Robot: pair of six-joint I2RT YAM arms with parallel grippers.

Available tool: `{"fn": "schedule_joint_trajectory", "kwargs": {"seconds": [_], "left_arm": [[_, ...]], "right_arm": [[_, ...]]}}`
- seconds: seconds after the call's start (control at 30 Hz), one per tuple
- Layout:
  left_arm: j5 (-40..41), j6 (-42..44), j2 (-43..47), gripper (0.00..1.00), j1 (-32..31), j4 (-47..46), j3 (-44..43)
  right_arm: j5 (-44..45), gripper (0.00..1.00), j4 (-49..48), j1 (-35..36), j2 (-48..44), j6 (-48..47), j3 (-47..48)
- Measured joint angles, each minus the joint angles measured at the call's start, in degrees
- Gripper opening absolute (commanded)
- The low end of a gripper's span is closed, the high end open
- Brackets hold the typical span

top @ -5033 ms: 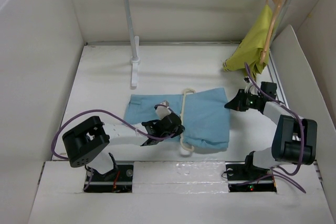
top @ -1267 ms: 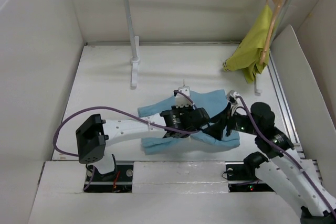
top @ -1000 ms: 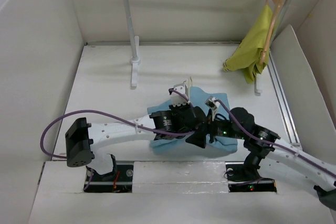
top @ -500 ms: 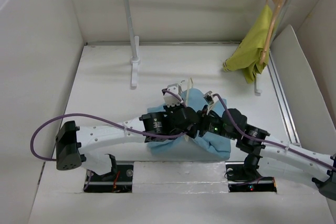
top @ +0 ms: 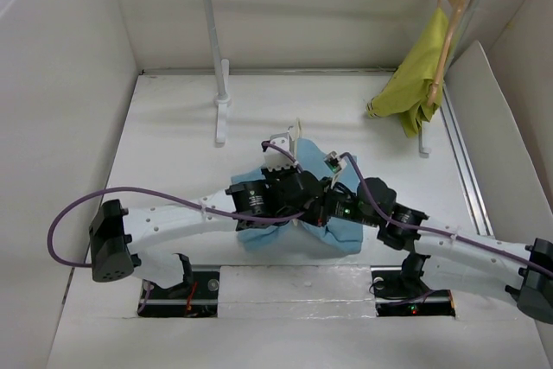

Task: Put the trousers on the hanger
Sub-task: Place the hanger at the clothesline.

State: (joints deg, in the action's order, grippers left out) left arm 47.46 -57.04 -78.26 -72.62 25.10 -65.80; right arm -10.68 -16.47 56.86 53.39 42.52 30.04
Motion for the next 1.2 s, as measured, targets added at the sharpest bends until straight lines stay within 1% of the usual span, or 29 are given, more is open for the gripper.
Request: {"fn": "schedule_joint_trajectory", "kwargs": {"seconds": [0.17, 0.2, 0.27, 0.3, 0.33, 0.4, 0.57, 0.7, 0.77, 0.93, 1.2], "left_arm": [[-1.4, 0.2, 2.1, 0.01, -0.1, -1.3, 0.0], [-1.9, 0.6, 2.8, 0.08, -0.2, -2.3, 0.0], [-3.3, 1.5, 4.3, 0.27, -0.5, -4.4, 0.0], [-4.4, 1.9, 4.4, 0.41, -0.5, -5.7, 0.0], [-4.8, 2.6, 6.3, 0.45, -1.3, -6.1, -0.2], [-6.7, 3.2, 8.5, 0.49, -1.9, -8.5, -0.7], [-8.2, 5.6, 14.7, 0.50, -1.0, -12.3, -4.6], [-6.7, 7.6, 19.6, 0.46, -0.6, -13.5, -7.9], [-5.3, 8.5, 21.4, 0.46, -0.6, -13.5, -9.4], [-1.4, 8.7, 24.5, 0.44, -0.5, -12.0, -9.5], [1.1, 6.4, 26.3, 0.44, -0.5, -6.8, -4.8]], "right_arm": [[-0.4, 0.00, 0.8, -0.2, -2.9, 0.6, -0.1], [-0.2, 0.00, 0.7, -0.2, -4.0, 0.7, -0.3], [0.5, 0.00, -0.1, -0.2, -6.6, 0.8, -1.2], [1.4, 0.00, -0.5, -0.7, -7.7, 0.8, -1.7], [2.2, 0.00, -1.0, -1.6, -8.8, 0.9, -2.3], [3.0, 0.00, -1.8, -3.5, -9.5, 0.8, -3.2], [2.6, 0.00, -2.5, -6.6, -8.8, 0.1, -3.5], [0.5, 0.00, -2.4, -8.7, -7.8, -1.0, -1.9], [-0.7, 0.00, -2.4, -10.3, -7.2, -1.5, -0.1], [-4.5, 0.00, -1.9, -15.1, -6.3, -2.7, 6.7], [-12.4, 0.00, -1.7, -26.6, -2.4, -4.7, 22.4]]}}
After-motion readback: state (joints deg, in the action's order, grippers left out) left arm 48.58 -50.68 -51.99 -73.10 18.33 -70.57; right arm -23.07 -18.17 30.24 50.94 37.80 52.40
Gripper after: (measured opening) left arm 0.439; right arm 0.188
